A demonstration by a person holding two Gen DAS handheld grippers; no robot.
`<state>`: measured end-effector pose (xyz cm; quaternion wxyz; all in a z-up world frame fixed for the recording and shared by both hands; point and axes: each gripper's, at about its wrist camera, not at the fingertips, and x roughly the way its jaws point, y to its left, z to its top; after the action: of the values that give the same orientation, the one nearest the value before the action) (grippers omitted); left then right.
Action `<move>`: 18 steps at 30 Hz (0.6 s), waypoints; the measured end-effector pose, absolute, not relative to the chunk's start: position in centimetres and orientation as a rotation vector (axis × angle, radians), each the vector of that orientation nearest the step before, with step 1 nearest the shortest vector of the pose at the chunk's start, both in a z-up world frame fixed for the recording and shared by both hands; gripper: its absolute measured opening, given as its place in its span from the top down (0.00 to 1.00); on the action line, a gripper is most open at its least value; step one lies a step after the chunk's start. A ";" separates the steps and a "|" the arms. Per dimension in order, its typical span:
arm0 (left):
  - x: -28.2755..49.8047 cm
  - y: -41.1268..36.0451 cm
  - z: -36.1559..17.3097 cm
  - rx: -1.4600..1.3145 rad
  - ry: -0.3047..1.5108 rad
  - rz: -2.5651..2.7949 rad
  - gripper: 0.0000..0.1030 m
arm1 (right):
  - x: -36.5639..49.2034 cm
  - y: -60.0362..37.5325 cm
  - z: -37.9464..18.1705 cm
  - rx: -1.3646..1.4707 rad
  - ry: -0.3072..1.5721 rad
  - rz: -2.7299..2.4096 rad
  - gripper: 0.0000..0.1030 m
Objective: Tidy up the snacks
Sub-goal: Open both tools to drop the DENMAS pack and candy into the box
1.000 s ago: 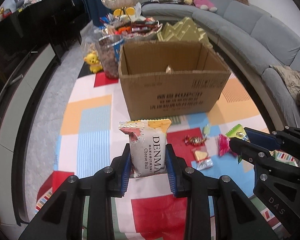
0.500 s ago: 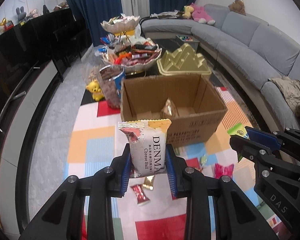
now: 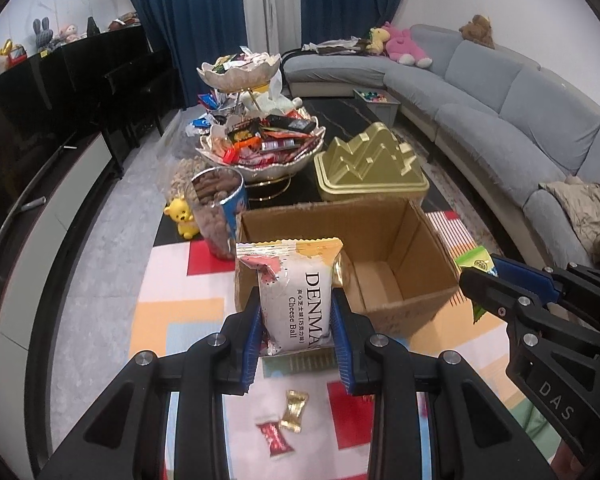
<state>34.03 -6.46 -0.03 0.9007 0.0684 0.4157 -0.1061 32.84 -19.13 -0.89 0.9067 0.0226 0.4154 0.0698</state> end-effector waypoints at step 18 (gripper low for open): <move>41.1 -6.8 -3.6 0.125 0.877 -0.185 0.69 | 40.0 -19.5 -3.9 0.058 0.881 0.125 0.80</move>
<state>41.07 -6.82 -3.65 0.8993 0.0606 0.4239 -0.0893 39.99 -19.47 -3.91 0.9023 0.0282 0.4259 0.0606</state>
